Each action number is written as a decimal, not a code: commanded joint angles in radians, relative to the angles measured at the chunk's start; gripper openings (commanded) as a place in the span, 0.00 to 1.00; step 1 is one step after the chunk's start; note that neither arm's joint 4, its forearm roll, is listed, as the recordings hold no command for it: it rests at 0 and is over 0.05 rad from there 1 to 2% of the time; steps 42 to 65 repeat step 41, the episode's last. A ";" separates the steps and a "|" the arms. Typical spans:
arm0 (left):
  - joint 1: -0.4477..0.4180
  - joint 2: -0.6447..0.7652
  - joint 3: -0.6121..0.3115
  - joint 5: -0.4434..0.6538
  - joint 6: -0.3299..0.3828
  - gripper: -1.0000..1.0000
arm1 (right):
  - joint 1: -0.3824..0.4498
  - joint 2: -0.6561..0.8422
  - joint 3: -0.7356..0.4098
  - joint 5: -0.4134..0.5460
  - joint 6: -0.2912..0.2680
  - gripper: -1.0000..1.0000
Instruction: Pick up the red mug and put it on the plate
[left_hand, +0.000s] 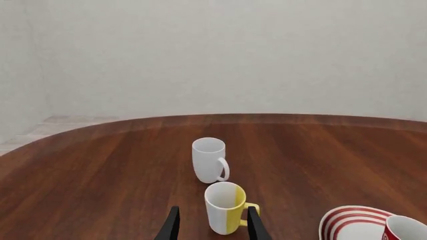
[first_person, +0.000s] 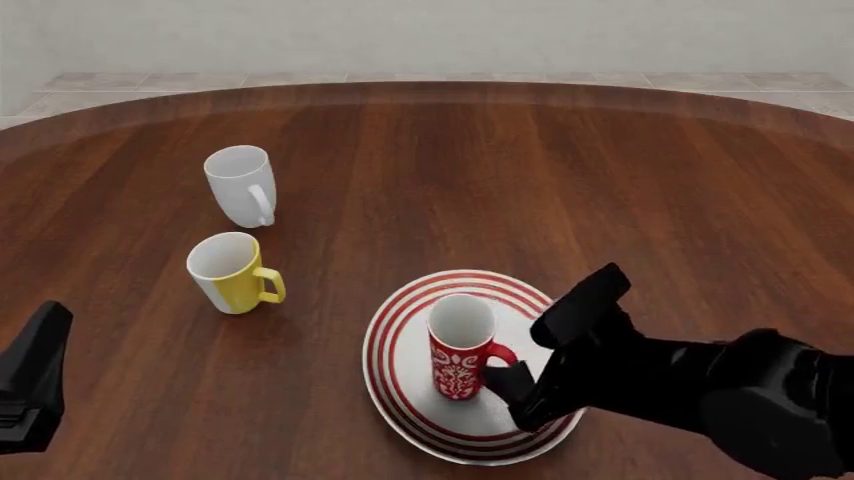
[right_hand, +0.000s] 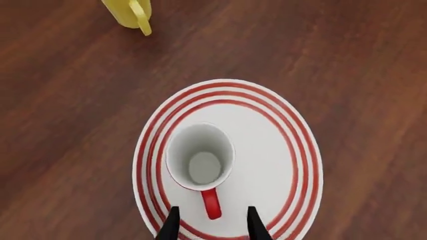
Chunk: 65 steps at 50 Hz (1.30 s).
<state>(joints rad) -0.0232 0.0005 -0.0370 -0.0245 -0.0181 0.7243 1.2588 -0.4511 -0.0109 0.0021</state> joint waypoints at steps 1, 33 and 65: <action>-0.001 0.000 -0.006 0.005 0.004 1.00 | -0.022 -0.132 -0.007 0.122 -0.032 1.00; -0.004 0.000 -0.006 0.008 0.017 1.00 | -0.111 -0.705 -0.415 0.802 -0.124 1.00; -0.007 0.000 -0.012 0.015 0.029 1.00 | -0.178 -0.792 -0.479 0.905 -0.138 1.00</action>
